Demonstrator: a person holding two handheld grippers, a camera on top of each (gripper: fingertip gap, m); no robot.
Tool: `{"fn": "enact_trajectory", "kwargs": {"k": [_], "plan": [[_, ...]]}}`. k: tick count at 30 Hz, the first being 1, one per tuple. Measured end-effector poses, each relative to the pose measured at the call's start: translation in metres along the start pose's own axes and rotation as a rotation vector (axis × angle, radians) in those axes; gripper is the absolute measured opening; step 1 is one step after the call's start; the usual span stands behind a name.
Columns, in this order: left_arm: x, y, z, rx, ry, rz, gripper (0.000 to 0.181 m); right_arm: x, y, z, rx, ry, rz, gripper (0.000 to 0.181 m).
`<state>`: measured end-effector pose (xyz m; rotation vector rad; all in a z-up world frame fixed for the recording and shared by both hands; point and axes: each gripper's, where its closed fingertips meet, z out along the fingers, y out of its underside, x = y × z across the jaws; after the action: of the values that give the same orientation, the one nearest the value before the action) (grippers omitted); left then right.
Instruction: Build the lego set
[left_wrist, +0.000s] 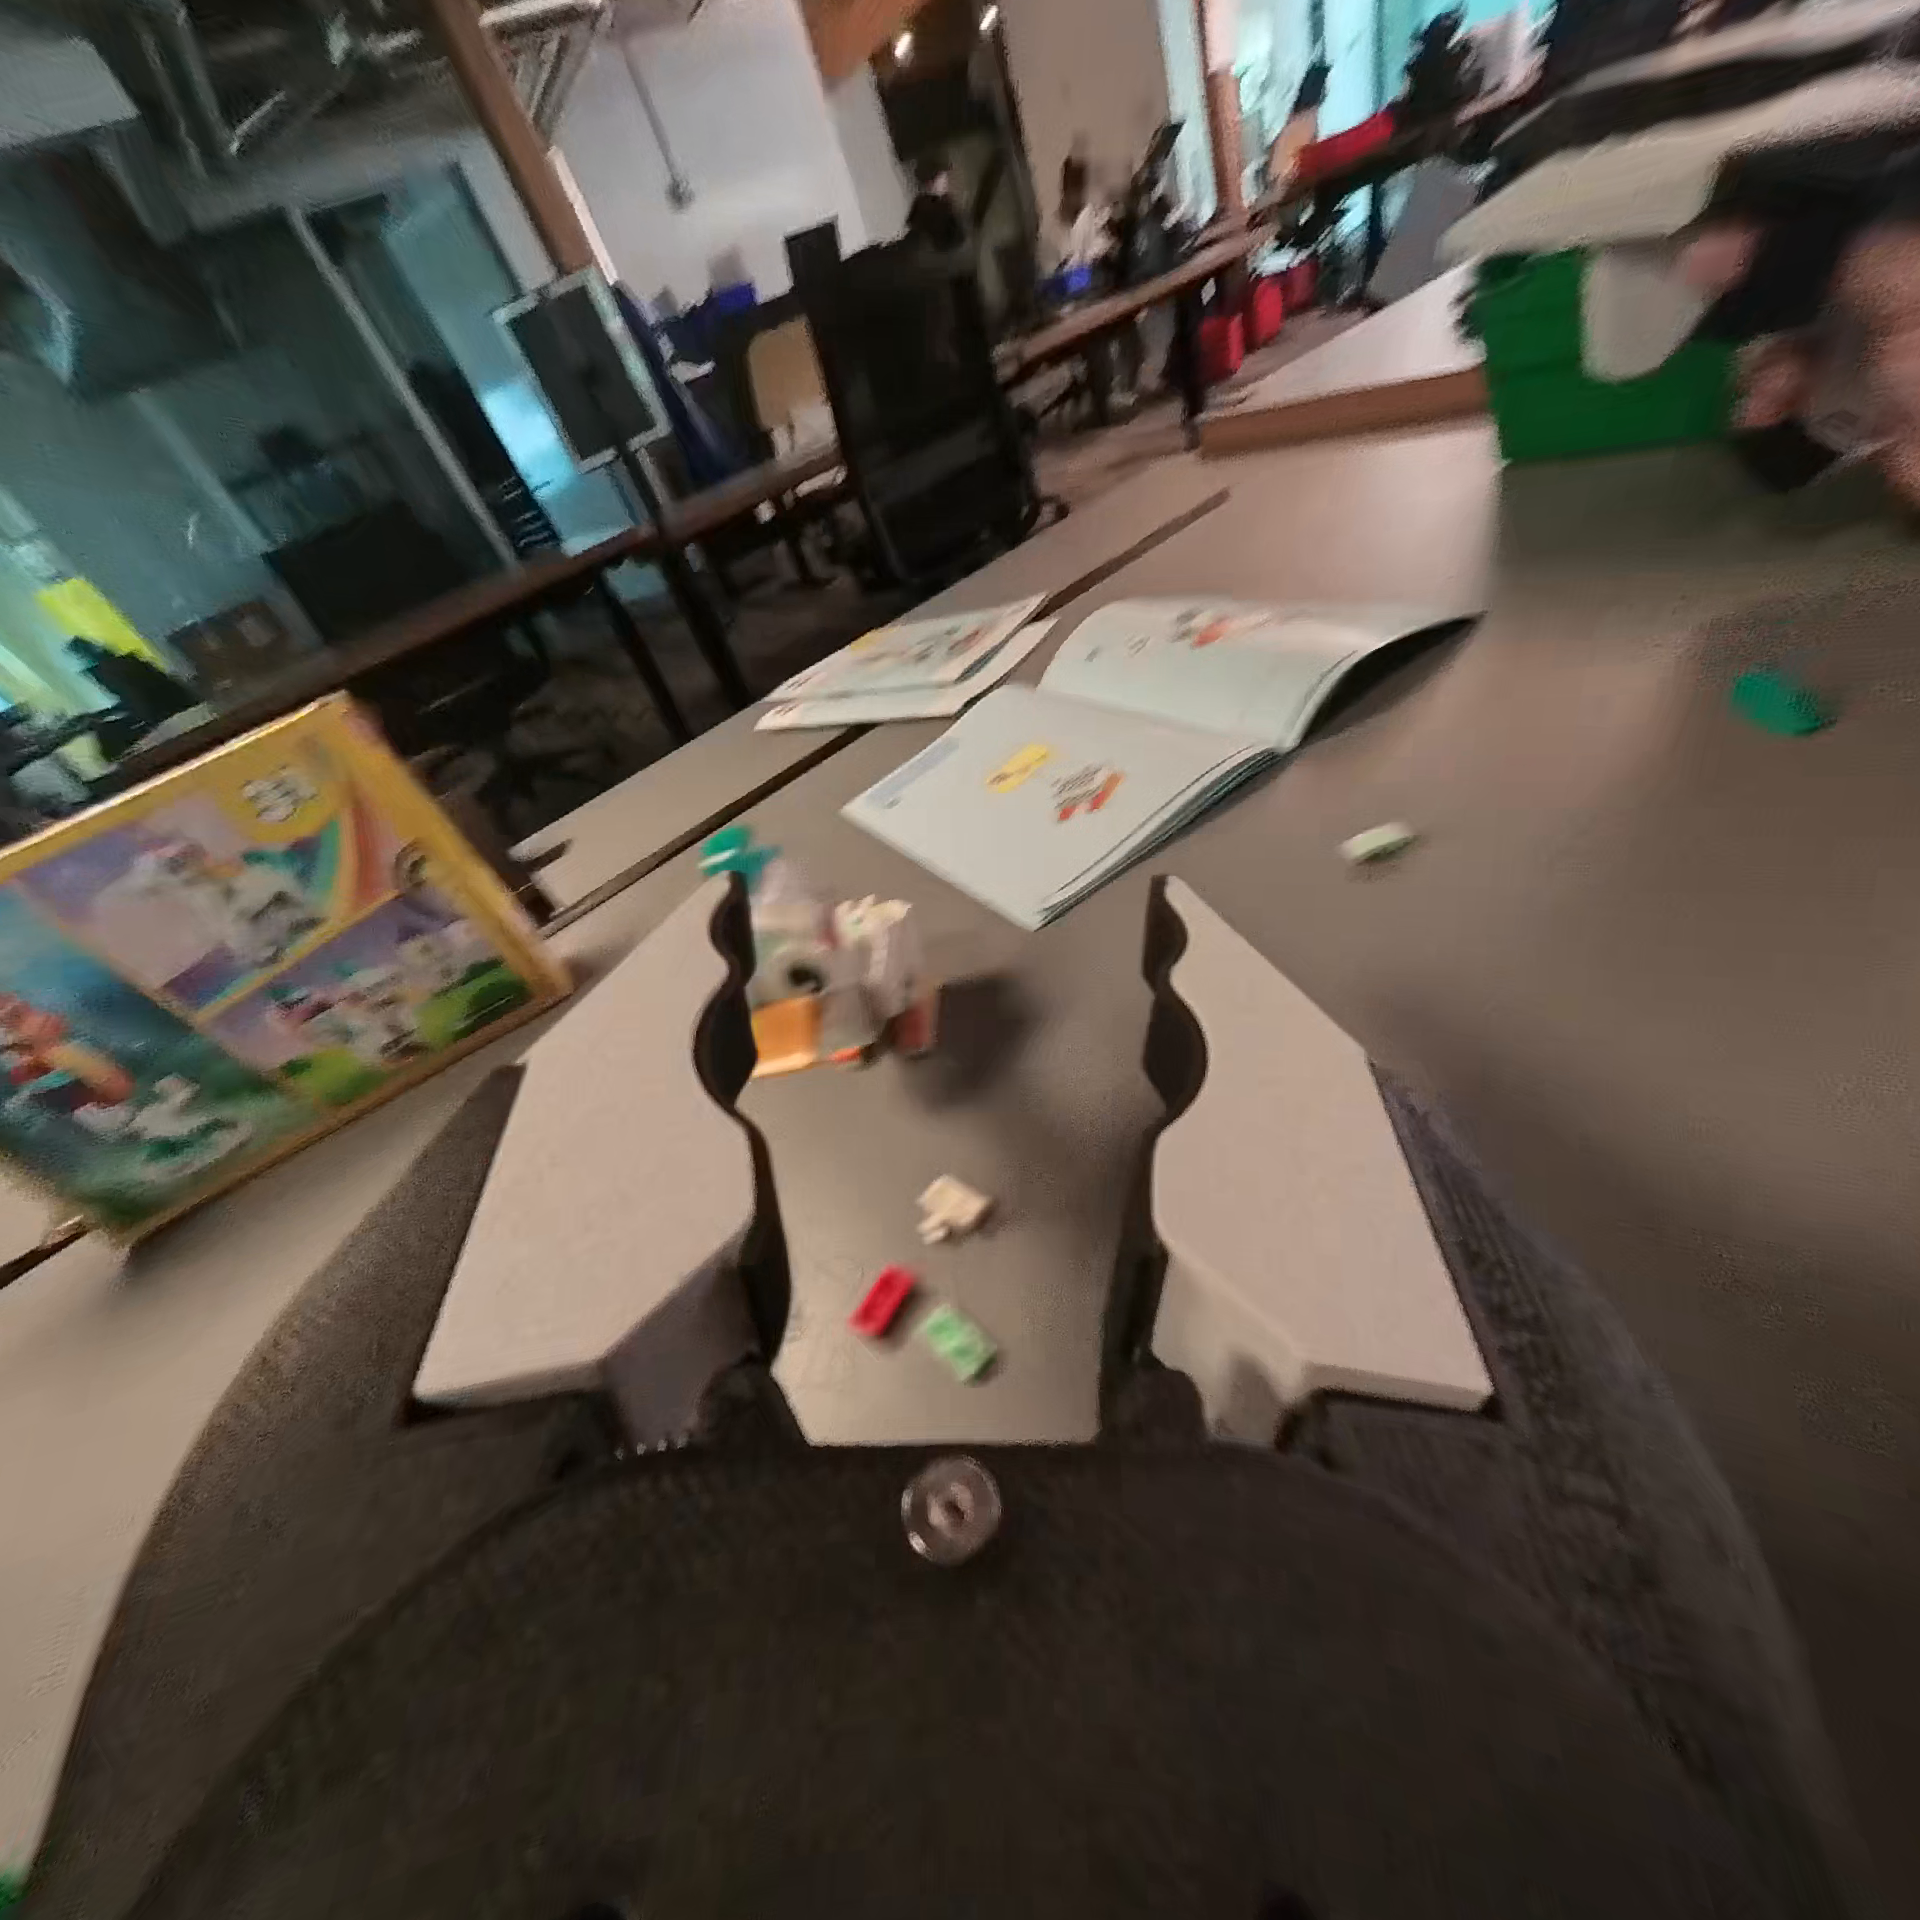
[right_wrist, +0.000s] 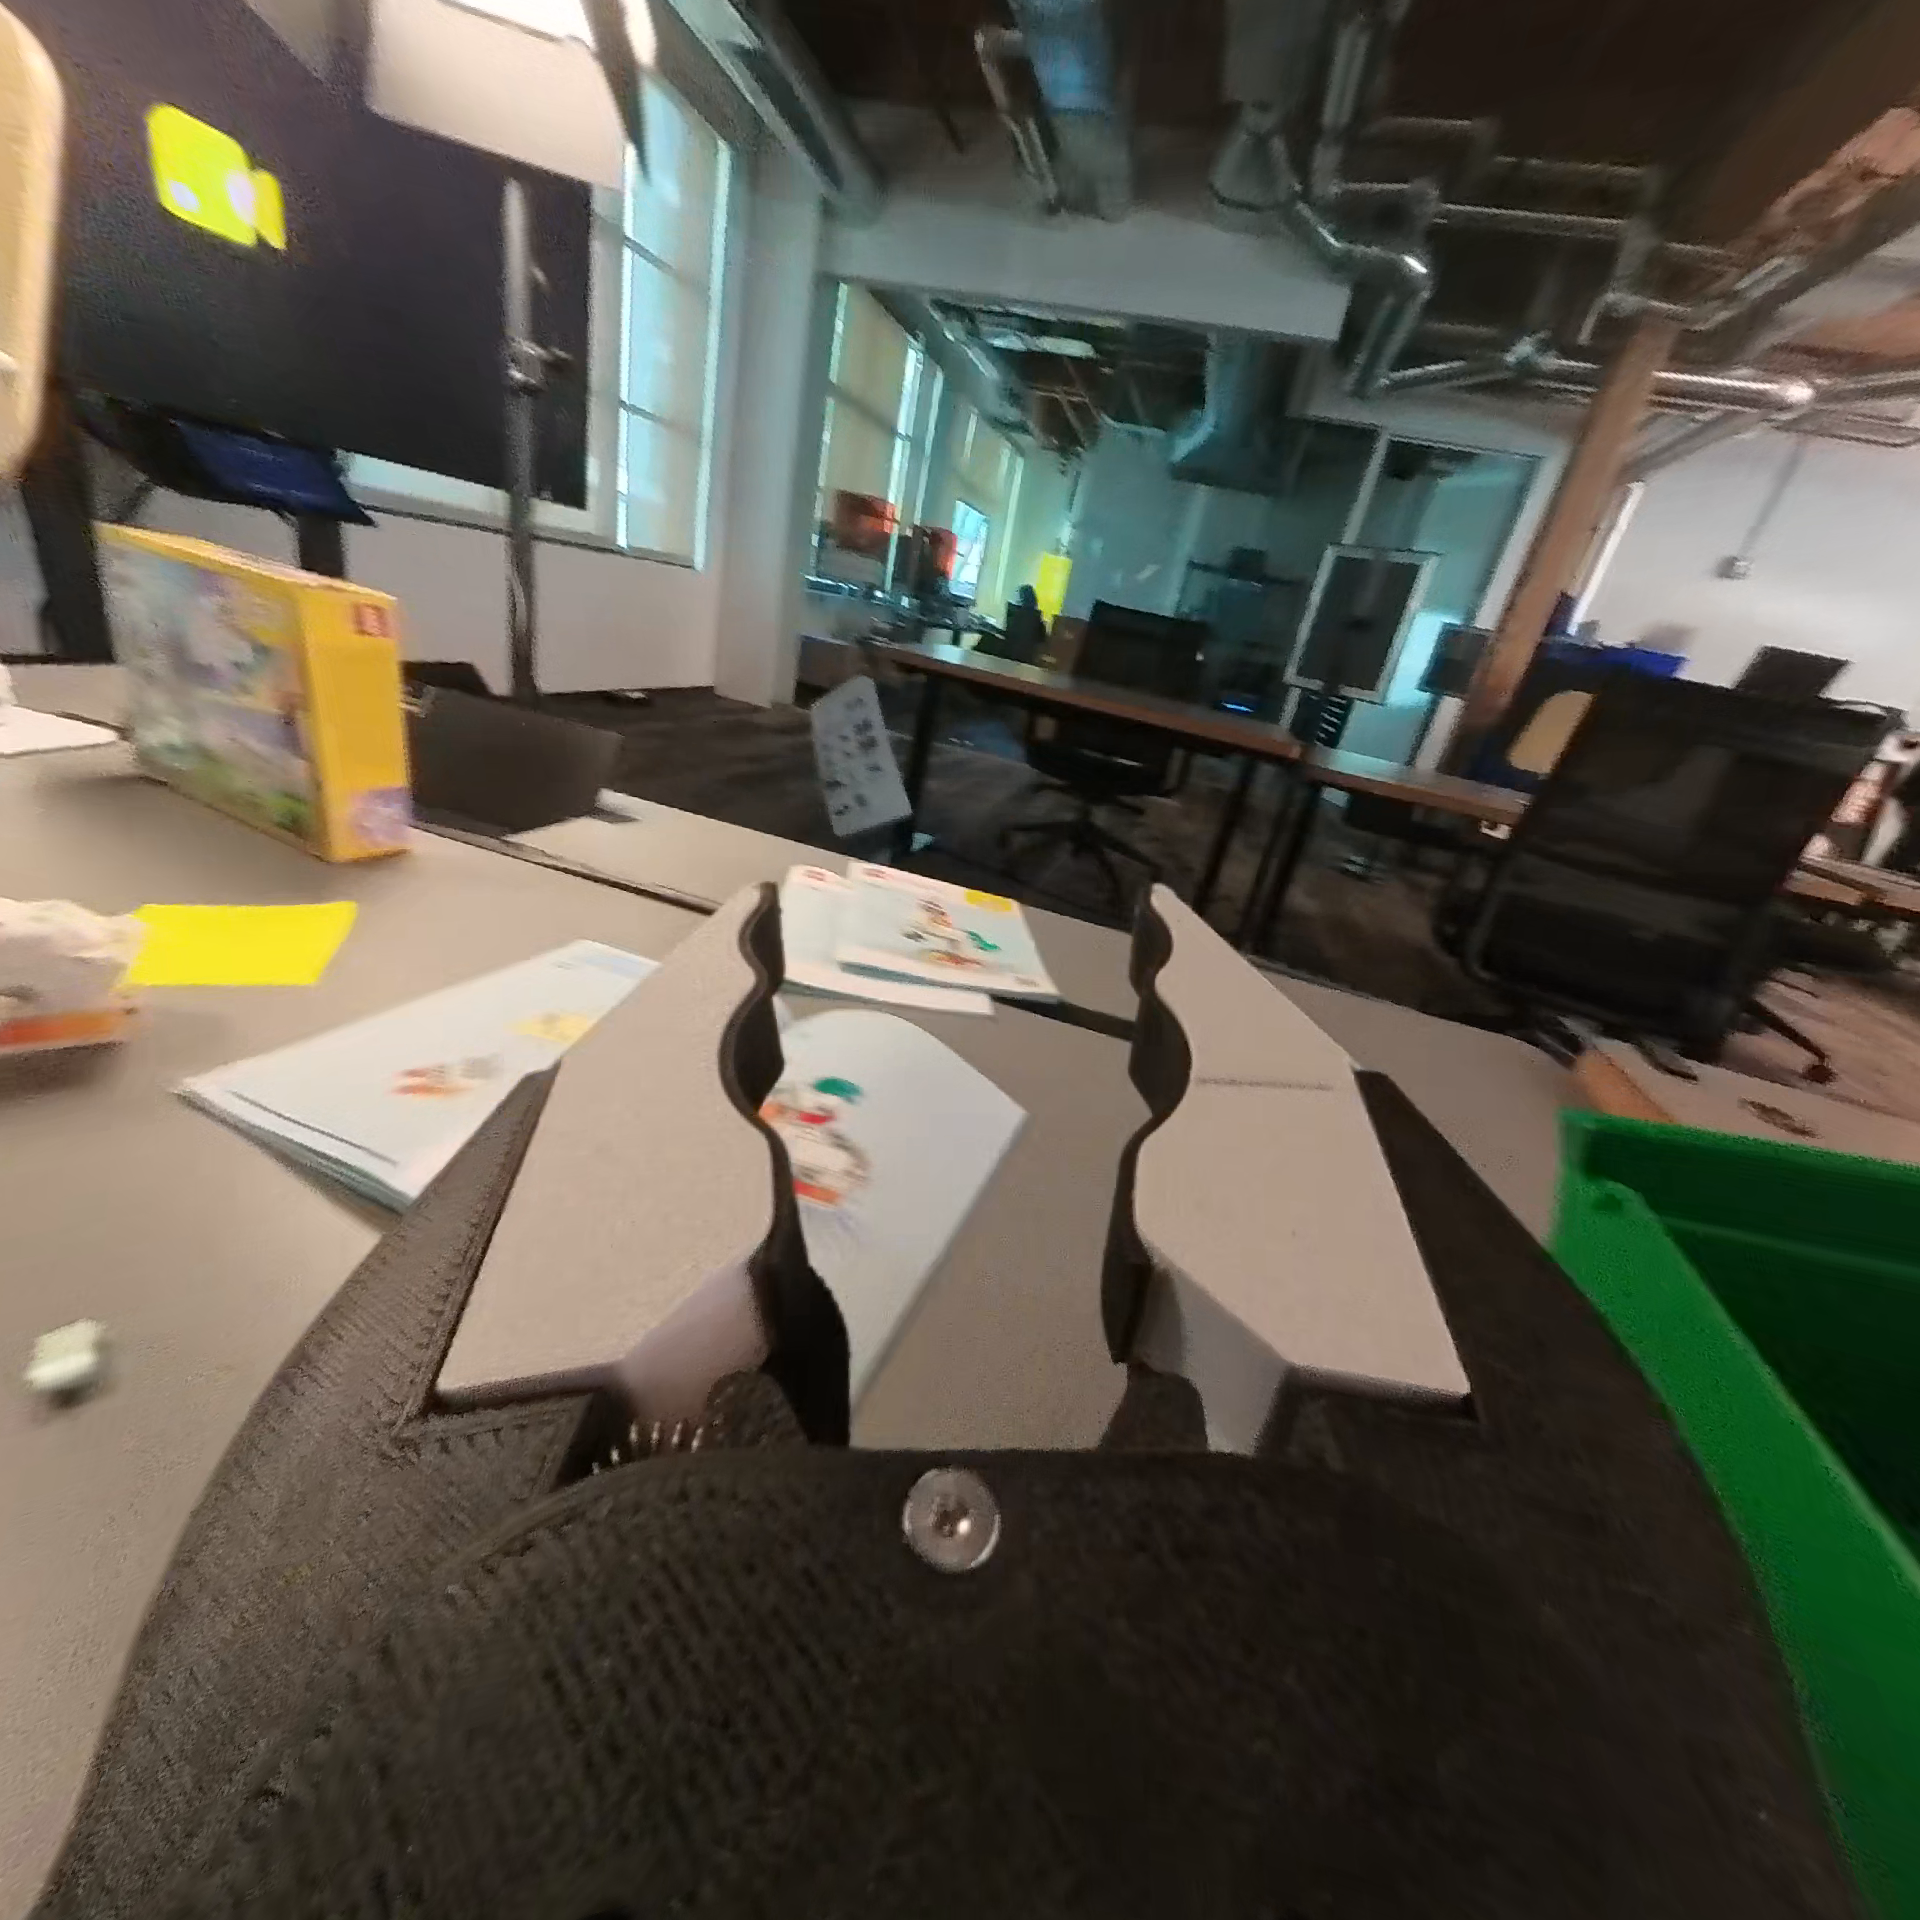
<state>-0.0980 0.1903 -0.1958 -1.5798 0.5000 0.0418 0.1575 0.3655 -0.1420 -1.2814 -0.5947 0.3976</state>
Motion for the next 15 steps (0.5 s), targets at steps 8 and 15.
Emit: {"fn": "enact_trajectory", "kwargs": {"k": [8, 15], "plan": [[0.15, -0.046, 0.044, 0.082, 0.5, 0.045, 0.055, 0.011, 0.046, 0.023, -0.126, -0.019, -0.077, 0.051], [0.17, -0.068, 0.111, 0.124, 0.43, 0.105, 0.047, -0.008, 0.047, 0.03, -0.106, -0.095, -0.219, 0.043]]}}
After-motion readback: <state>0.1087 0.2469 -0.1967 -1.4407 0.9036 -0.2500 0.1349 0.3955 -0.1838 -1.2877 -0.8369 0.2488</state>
